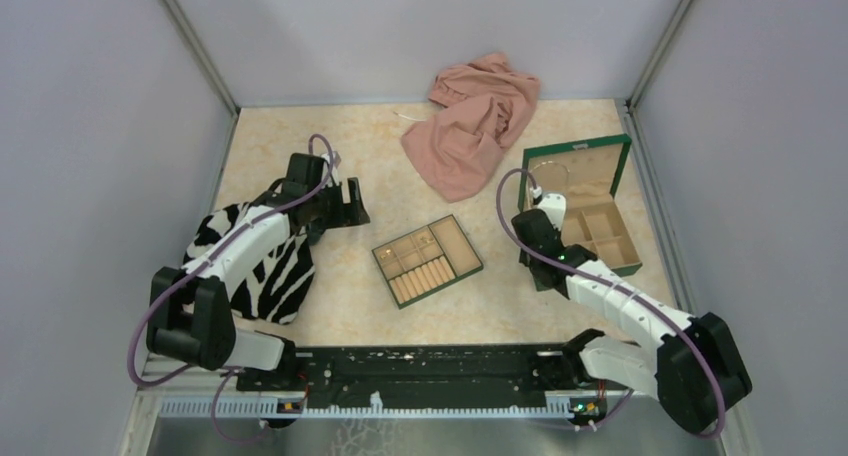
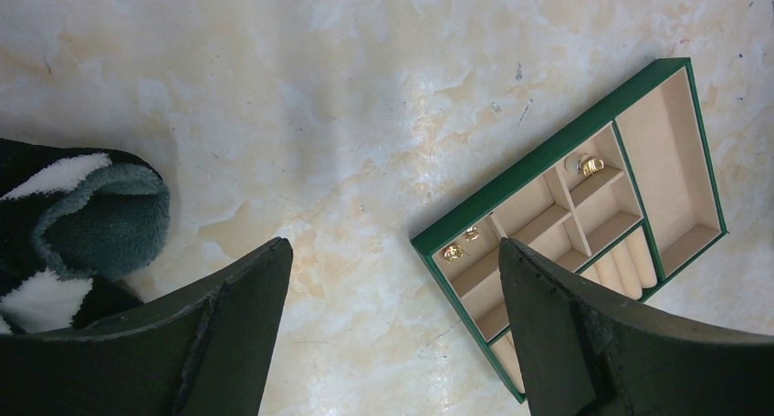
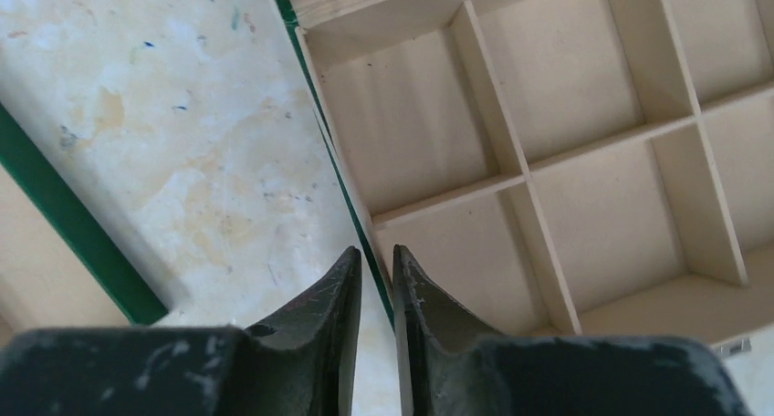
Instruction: Organize the mixed jewelry
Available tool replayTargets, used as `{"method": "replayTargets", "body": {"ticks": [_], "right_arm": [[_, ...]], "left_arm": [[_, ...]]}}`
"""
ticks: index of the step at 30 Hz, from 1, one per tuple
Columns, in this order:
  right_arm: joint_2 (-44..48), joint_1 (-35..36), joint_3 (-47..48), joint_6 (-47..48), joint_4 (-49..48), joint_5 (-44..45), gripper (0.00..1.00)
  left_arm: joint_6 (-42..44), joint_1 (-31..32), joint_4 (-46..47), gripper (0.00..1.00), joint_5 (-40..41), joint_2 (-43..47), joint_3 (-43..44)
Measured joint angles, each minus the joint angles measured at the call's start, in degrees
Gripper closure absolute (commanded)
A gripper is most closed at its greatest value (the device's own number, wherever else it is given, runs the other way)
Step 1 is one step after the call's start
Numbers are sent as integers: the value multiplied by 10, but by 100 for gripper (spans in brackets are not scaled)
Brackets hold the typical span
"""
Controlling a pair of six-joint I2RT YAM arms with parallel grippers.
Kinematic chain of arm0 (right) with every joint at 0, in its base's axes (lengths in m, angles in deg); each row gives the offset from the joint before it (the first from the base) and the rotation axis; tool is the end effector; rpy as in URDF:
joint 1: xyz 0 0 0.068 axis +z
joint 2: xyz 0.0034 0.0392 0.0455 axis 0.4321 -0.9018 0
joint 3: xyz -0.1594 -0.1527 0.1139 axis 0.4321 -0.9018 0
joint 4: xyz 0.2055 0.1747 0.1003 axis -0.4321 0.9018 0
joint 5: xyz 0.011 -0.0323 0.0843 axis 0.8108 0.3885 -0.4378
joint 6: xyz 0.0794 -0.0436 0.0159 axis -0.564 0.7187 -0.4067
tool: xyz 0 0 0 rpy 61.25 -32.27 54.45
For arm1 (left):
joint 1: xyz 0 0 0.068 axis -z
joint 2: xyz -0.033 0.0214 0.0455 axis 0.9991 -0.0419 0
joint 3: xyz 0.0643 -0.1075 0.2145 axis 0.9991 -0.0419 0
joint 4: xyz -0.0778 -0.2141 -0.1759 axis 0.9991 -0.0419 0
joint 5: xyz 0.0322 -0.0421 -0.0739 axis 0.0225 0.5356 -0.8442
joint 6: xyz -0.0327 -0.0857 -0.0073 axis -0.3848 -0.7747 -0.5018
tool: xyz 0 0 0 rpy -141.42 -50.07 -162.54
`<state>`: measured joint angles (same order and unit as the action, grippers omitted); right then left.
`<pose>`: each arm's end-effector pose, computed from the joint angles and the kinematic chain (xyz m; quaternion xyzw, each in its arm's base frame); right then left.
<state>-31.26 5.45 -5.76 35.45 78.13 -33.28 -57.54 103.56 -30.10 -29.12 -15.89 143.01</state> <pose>0.2439 0.0989 0.1294 0.0689 0.9126 -0.0493 0.3999 0.3315 -0.1076 0.1613 0.0134 0.9390 -0.1635 0.3023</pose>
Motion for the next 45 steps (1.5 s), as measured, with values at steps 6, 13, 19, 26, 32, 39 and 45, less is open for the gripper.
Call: {"method": "replayTargets", "body": {"ticks": [6, 13, 19, 26, 32, 39, 45], "right_arm": [[-69, -1, 26, 24, -77, -41, 94], [-216, -1, 130, 49, -143, -74, 72], [-276, 3, 216, 49, -149, -104, 45], [-198, 25, 229, 68, -126, -120, 44], [-97, 85, 178, 107, -129, -158, 51], [-181, 106, 158, 145, -129, -222, 54], [-290, 106, 175, 171, -133, -219, 53]], "left_arm": [[-2, 0, 1, 11, 2, 1, 0], [-15, 0, 1, 11, -1, 7, 0], [-30, 0, 1, 4, -7, 21, 0], [-36, 0, 0, 1, -6, 34, -1], [-36, 0, -2, 1, 17, 63, -1], [-43, 0, 1, 1, 34, 80, -20], [-54, 0, 4, 1, 19, 75, -28]]}}
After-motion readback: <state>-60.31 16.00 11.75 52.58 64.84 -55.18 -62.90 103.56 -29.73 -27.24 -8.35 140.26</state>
